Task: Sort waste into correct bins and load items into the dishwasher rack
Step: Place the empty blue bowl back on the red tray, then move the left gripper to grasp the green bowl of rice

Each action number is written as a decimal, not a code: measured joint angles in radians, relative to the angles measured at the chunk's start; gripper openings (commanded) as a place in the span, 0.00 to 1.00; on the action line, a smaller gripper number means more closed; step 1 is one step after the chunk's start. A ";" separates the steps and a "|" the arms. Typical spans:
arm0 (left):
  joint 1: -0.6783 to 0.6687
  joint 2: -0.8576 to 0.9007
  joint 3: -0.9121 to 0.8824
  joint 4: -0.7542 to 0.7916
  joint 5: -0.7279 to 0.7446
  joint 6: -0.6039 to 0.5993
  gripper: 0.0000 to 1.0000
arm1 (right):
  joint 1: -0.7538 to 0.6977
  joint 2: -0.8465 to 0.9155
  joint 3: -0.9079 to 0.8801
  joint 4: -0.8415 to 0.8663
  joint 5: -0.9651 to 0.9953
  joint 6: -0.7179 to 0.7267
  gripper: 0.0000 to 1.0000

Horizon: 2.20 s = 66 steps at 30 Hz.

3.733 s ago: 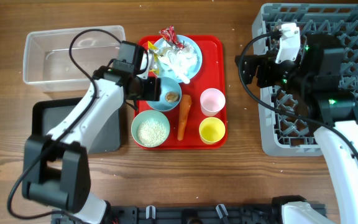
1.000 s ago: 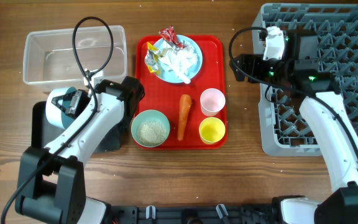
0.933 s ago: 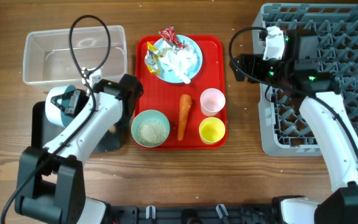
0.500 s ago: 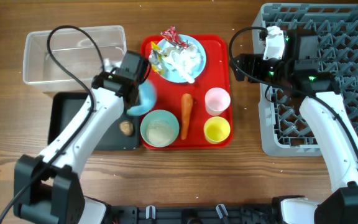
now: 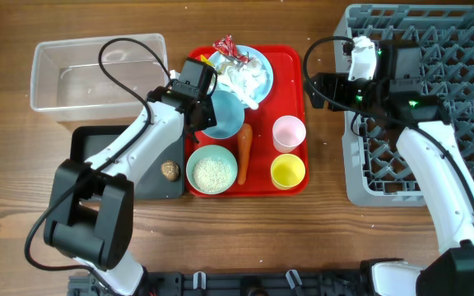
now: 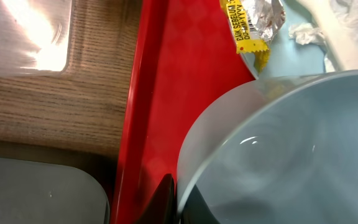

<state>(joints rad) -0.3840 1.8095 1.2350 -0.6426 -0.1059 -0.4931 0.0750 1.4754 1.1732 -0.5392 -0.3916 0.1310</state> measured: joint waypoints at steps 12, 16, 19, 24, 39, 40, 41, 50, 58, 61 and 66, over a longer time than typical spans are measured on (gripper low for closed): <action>0.079 0.000 0.001 -0.192 0.011 -0.018 0.87 | 0.000 0.000 0.000 -0.002 0.000 0.000 0.94; 0.123 -0.035 0.001 -0.274 0.012 0.002 0.82 | 0.000 0.000 0.000 -0.004 0.000 0.000 0.94; 0.138 -0.039 -0.010 -0.282 0.015 0.055 0.82 | 0.000 0.000 0.000 -0.013 0.000 0.000 0.94; 0.211 -0.042 -0.105 -0.253 0.023 0.144 0.82 | 0.000 0.000 0.000 -0.018 0.000 0.000 0.94; 0.558 -0.087 -0.308 -0.029 0.060 0.330 0.87 | 0.000 0.000 0.000 -0.019 0.000 0.000 0.94; 0.584 -0.087 -0.309 -0.028 0.059 0.356 0.87 | 0.000 0.000 0.000 -0.019 0.000 0.000 0.94; 0.613 -0.087 -0.309 -0.026 0.059 0.380 0.87 | 0.000 0.000 0.000 -0.019 0.000 0.000 0.94; 0.777 -0.093 -0.311 0.014 -0.002 0.444 1.00 | 0.000 0.000 0.000 -0.018 0.000 0.000 0.95; 0.805 -0.105 -0.299 -0.024 -0.072 0.446 1.00 | 0.000 0.000 0.000 -0.008 0.000 0.000 0.95; 0.741 -0.175 -0.262 -0.100 -0.089 0.449 1.00 | 0.000 0.000 0.000 0.002 0.000 0.000 0.95; 0.560 -0.437 -0.104 -0.286 0.150 0.451 1.00 | 0.000 0.000 0.000 0.030 0.000 0.000 0.94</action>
<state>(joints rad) 0.1757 1.3724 1.1313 -0.9283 0.0437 -0.0418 0.0750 1.4757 1.1732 -0.5091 -0.3916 0.1310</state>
